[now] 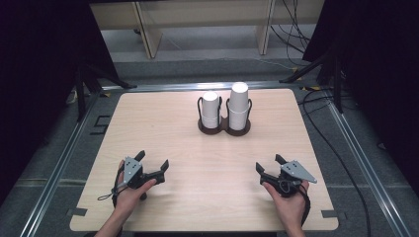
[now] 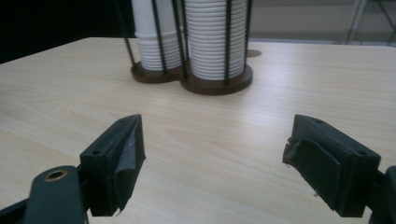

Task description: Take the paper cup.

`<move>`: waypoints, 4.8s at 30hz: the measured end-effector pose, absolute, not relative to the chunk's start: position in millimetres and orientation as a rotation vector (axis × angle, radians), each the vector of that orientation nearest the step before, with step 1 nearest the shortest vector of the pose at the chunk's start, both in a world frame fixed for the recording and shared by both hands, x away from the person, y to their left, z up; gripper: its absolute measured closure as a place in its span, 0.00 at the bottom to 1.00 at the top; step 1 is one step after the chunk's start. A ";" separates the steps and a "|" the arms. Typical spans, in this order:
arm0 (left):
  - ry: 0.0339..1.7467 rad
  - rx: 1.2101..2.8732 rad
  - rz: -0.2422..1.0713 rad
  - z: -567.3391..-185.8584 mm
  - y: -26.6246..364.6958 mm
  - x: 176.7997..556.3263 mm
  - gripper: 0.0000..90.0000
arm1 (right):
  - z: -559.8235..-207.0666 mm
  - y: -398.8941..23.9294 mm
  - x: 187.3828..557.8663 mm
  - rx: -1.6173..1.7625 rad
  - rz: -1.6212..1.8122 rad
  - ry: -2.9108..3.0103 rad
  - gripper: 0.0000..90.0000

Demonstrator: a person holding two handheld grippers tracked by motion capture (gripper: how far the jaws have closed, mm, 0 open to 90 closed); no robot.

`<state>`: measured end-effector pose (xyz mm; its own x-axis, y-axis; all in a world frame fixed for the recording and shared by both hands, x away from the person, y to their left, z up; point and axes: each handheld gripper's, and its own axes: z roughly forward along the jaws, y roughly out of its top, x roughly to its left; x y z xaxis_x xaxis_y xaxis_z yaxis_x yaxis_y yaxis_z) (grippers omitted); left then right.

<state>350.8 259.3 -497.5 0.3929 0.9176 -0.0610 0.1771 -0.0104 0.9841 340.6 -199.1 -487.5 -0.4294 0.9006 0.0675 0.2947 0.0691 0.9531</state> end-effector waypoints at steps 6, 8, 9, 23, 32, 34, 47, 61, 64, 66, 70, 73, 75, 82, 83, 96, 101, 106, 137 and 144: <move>1.066 1.470 0.780 -494.8 253.8 354.7 0.04 | -488.9 -197.5 344.6 1.125 1.485 1.777 0.21; 1.014 1.494 0.767 -488.8 248.2 355.2 0.04 | -487.9 -196.7 347.8 1.091 1.464 1.775 0.22; 0.992 1.502 0.767 -488.2 246.1 356.0 0.04 | -486.5 -194.3 348.5 1.107 1.480 1.787 0.24; 0.888 1.618 0.690 -479.9 209.0 393.9 0.07 | -458.1 -165.0 372.7 1.021 1.561 1.775 0.37; 0.879 1.628 0.666 -475.4 193.9 433.9 0.16 | -437.1 -140.3 402.9 0.977 1.579 1.828 0.37; 0.881 1.622 0.673 -475.6 189.3 444.1 0.17 | -434.2 -139.3 406.1 0.955 1.541 1.836 0.37; 0.841 1.697 0.638 -480.3 155.8 490.3 0.18 | -411.5 -106.7 438.4 0.937 1.569 1.827 0.37; 0.870 1.748 0.603 -482.1 140.1 516.9 0.20 | -394.8 -67.4 479.4 0.918 1.552 1.868 0.41; 0.881 1.742 0.592 -482.8 139.1 520.4 0.21 | -392.9 -63.5 487.4 0.906 1.535 1.880 0.41; 0.880 1.754 0.583 -484.3 137.3 522.8 0.21 | -391.3 -61.3 495.8 0.902 1.512 1.871 0.41; 0.894 1.758 0.564 -486.4 134.2 527.2 0.23 | -391.8 -55.0 509.4 0.922 1.481 1.879 0.41; 0.897 1.777 0.560 -487.3 130.5 531.0 0.24 | -393.8 -46.5 519.4 0.920 1.445 1.888 0.41; 0.899 1.764 0.557 -487.9 129.2 532.5 0.25 | -395.5 -44.0 524.7 0.932 1.434 1.891 0.40; 0.931 1.789 0.562 -490.1 127.9 537.7 0.25 | -396.8 -37.9 536.0 0.951 1.380 1.889 0.39; 0.932 1.791 0.566 -491.0 127.3 539.4 0.25 | -398.0 -36.5 538.9 0.950 1.360 1.896 0.39; 0.963 1.793 0.560 -492.2 124.1 547.1 0.26 | -401.5 -27.1 550.6 0.969 1.333 1.899 0.39; 0.969 1.807 0.556 -492.7 121.9 548.9 0.27 | -405.5 -23.8 552.7 0.975 1.304 1.908 0.38; 0.950 1.826 0.565 -491.6 122.9 551.2 0.25 | -407.2 -21.7 556.3 0.981 1.304 1.902 0.37; 0.941 1.849 0.609 -491.2 119.8 549.5 0.24 | -391.0 -21.2 545.8 1.037 1.412 1.807 0.39; 0.931 1.868 0.623 -491.6 119.8 549.8 0.25 | -373.2 -24.5 537.9 1.005 1.446 1.770 0.39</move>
<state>549.8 119.8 -491.6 0.5842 0.8109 0.0346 0.3410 -0.2839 0.8962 537.9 -24.5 -373.2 -0.5078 0.8615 -0.0062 0.1656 0.1047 0.9806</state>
